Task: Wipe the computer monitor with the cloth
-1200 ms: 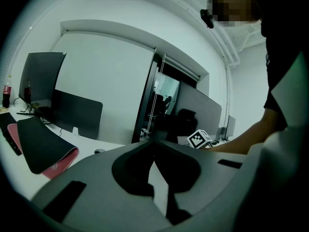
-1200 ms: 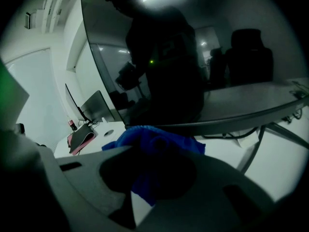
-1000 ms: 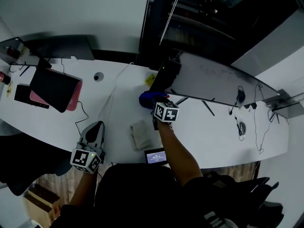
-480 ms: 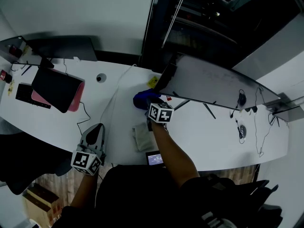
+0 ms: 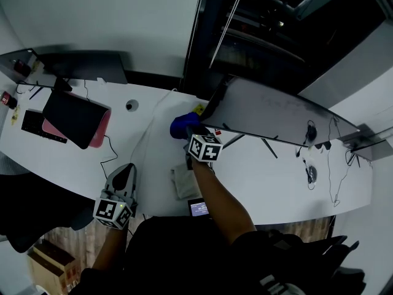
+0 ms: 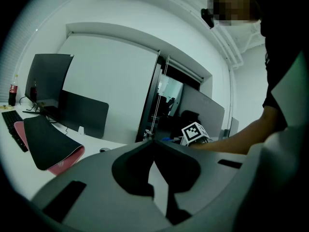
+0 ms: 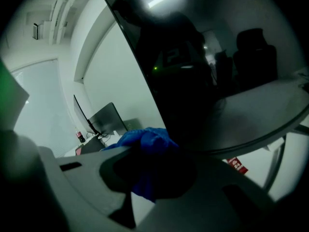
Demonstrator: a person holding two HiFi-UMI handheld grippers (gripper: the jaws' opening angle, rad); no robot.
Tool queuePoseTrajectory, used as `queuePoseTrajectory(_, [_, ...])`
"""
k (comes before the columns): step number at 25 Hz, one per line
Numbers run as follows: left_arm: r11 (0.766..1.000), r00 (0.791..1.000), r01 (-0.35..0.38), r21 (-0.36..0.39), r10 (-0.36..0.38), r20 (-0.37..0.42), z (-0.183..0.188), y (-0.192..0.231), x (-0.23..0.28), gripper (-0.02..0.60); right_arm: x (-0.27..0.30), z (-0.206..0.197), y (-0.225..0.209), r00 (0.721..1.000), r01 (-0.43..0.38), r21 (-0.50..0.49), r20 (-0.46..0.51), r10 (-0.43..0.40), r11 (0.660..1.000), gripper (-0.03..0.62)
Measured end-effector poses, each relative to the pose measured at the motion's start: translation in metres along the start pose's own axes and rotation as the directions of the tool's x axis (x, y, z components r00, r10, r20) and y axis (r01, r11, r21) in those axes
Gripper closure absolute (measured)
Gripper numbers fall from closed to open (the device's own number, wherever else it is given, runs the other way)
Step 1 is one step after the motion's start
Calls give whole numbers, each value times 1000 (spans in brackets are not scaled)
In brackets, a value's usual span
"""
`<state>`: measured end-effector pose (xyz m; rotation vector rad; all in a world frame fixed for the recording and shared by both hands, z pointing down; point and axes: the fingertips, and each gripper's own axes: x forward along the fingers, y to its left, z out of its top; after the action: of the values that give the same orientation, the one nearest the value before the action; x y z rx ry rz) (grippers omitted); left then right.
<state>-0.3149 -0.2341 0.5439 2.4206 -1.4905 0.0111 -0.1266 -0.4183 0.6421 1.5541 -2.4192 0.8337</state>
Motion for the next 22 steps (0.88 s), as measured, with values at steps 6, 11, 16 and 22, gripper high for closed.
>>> queuePoseTrajectory(6, [1000,1000,20,1,-20,14,4,-7,3,588,-15,26,11,998,-2,9,71,1,1000,531])
queuePoseTrajectory(11, [999,999,38,11,-38,18,6,-16,4,588,-30,49,19,993,-11,-3,122,11,1000,531])
queuePoseTrajectory(16, [999,999,45,14,-45,25,7,-22,2,588,-42,70,27,987,-29,2,158,28,1000,531])
queuePoseTrajectory(22, [999,998,45,21,-46,32,9,-27,-3,588,-55,91,37,981,-43,3,189,41,999,531])
